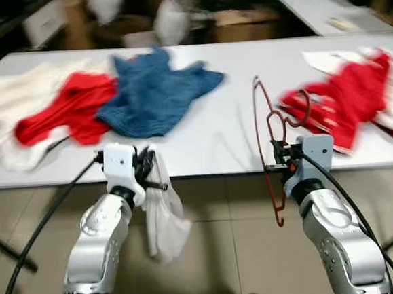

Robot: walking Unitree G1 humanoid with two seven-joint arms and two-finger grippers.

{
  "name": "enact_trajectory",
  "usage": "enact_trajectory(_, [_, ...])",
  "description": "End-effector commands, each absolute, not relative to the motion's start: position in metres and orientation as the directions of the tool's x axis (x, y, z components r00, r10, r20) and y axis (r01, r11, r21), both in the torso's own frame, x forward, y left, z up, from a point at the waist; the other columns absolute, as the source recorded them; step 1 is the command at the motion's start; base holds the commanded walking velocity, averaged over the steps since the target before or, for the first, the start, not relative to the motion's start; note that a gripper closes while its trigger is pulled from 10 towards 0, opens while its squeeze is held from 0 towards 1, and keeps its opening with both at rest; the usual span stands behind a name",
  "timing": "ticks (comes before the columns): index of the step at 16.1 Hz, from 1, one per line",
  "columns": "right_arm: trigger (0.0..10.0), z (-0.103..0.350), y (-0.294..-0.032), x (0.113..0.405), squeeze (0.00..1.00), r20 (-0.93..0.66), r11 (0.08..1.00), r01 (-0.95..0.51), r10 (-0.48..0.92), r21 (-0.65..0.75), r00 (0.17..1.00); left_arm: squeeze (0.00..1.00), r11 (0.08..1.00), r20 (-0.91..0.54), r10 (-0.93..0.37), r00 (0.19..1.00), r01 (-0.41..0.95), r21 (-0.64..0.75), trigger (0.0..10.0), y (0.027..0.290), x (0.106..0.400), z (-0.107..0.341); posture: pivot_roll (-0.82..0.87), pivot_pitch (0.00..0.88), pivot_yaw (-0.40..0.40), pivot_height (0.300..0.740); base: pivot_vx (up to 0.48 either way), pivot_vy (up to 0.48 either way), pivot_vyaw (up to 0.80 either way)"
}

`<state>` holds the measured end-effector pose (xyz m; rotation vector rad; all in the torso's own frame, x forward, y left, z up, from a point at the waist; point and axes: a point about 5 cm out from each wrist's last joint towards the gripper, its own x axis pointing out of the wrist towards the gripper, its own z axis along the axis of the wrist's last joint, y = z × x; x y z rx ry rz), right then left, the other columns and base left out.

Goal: Hang hanger

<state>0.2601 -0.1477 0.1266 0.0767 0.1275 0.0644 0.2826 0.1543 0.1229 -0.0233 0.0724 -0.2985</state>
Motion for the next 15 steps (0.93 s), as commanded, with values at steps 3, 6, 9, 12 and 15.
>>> enact_trajectory(3, [10.0,0.118,-0.158,0.258,0.0,-0.17,0.997,0.003,0.009,0.071,0.985,0.0,0.95,-0.059,-0.311,0.948,0.311,-0.018,10.0,0.15,0.282,0.123,-0.06,0.0,0.057,0.74,0.0,0.0,-0.8])
enact_trajectory(6, [10.0,0.121,-0.154,0.259,0.0,-0.166,0.999,-0.031,0.036,0.037,0.985,0.0,0.956,-0.046,-0.295,0.955,0.295,-0.007,10.0,0.155,0.287,0.128,-0.07,0.0,0.045,0.74,0.0,0.211,-0.27])
enact_trajectory(9, [10.0,0.119,-0.156,0.256,0.0,-0.158,0.998,-0.044,0.05,0.04,0.986,0.0,0.955,-0.065,-0.296,0.953,0.296,-0.007,10.0,0.154,0.283,0.122,-0.06,0.0,0.052,0.74,0.0,0.331,0.0])
enact_trajectory(12, [10.0,0.121,-0.147,0.26,0.0,-0.165,0.996,-0.09,0.09,0.006,0.982,0.0,0.961,-0.05,-0.275,0.96,0.276,-0.006,10.0,0.16,0.286,0.127,-0.06,0.0,0.038,0.74,0.0,0.335,0.0])
enact_trajectory(15, [10.0,0.116,-0.156,0.259,0.0,-0.174,0.999,-0.03,0.037,0.039,0.984,0.0,0.956,-0.068,-0.29,0.954,0.292,0.011,10.0,0.159,0.284,0.122,-0.06,0.0,0.056,0.74,0.0,0.334,0.0])
